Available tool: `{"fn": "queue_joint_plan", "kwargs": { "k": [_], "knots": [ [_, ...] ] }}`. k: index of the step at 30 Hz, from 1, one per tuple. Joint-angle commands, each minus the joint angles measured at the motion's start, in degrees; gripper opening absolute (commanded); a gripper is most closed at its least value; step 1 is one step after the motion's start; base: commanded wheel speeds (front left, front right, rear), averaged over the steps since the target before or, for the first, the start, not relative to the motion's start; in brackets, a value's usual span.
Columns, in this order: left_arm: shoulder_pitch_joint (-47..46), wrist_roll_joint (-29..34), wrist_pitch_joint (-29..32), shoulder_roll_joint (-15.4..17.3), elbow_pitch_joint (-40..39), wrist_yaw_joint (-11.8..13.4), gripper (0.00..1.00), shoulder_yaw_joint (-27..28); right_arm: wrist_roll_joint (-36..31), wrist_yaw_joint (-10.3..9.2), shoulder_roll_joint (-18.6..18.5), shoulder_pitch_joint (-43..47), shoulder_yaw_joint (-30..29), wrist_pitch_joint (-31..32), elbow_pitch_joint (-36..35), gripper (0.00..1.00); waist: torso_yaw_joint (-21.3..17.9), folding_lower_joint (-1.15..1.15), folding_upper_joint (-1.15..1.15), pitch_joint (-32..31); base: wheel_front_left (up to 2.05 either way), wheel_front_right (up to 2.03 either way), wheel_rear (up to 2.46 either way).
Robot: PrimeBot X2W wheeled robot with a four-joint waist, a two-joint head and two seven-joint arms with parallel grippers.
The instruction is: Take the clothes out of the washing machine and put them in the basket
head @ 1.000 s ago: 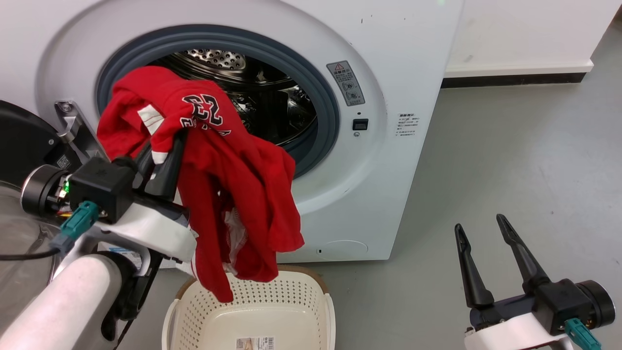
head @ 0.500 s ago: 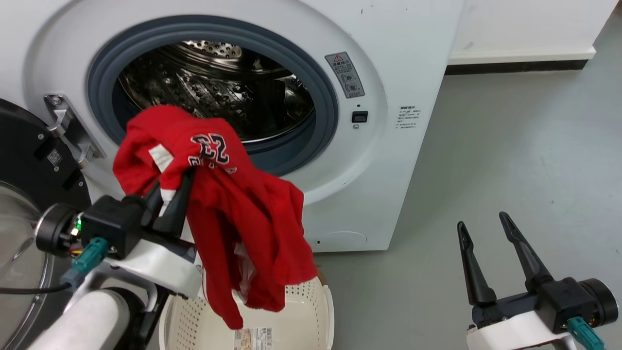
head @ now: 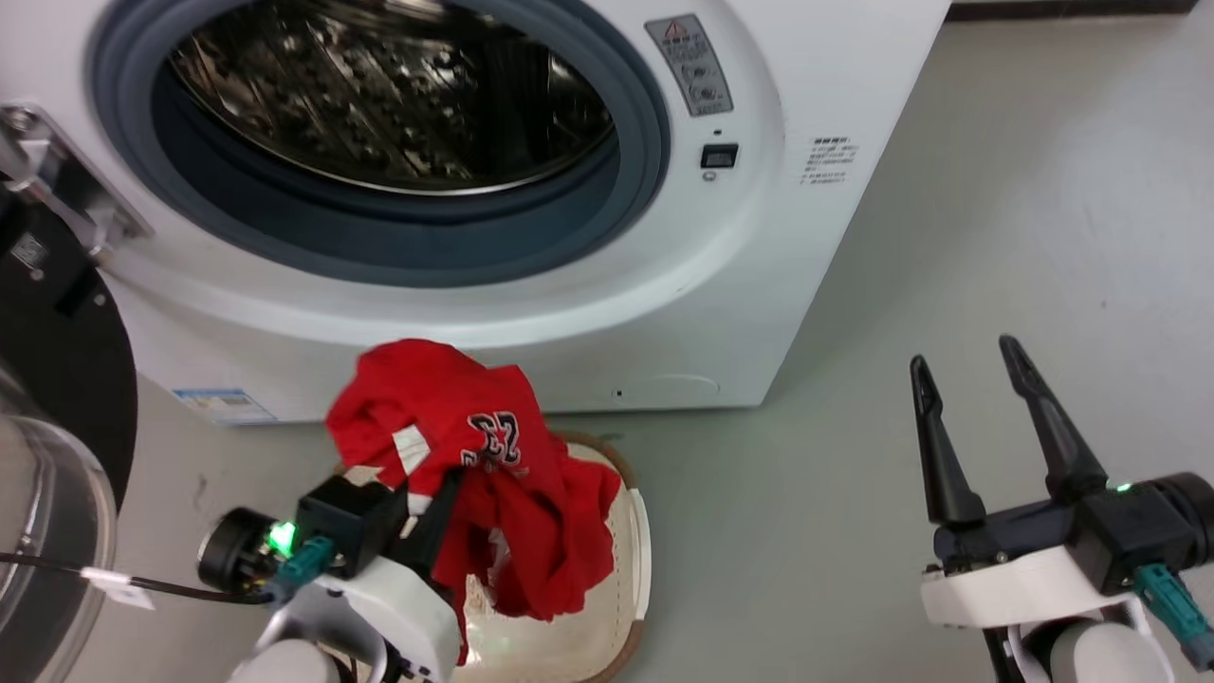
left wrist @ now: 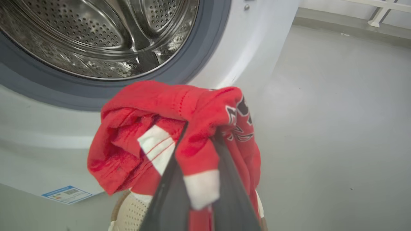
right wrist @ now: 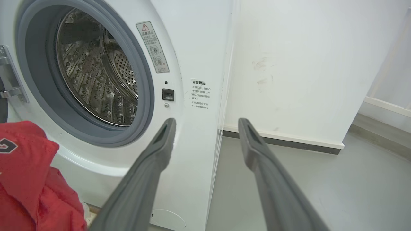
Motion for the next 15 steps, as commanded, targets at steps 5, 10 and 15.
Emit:
{"fn": "queue_joint_plan", "kwargs": {
  "k": [5,10,15],
  "knots": [
    [-2.59,-0.75,-1.38,-3.47,10.21,-3.08,0.0,-2.09,-0.3,-0.04,0.04,-3.99,-0.58,-0.12,-0.9,1.0,-1.12,-0.01,0.0,8.19,0.0,0.0,0.0],
    [-6.76,-1.37,-2.84,-7.06,23.5,-7.01,0.0,-3.44,0.17,-0.04,0.05,-7.23,-1.15,-0.12,-1.78,1.0,-2.33,-0.01,0.0,14.34,0.0,0.0,0.0],
    [-12.53,-1.03,-3.7,-10.38,36.6,-10.83,0.0,-4.8,0.87,-0.04,0.07,-10.1,-1.85,-0.12,-2.68,1.0,-3.6,-0.01,0.0,20.31,0.0,0.0,0.0]
  ]
}}
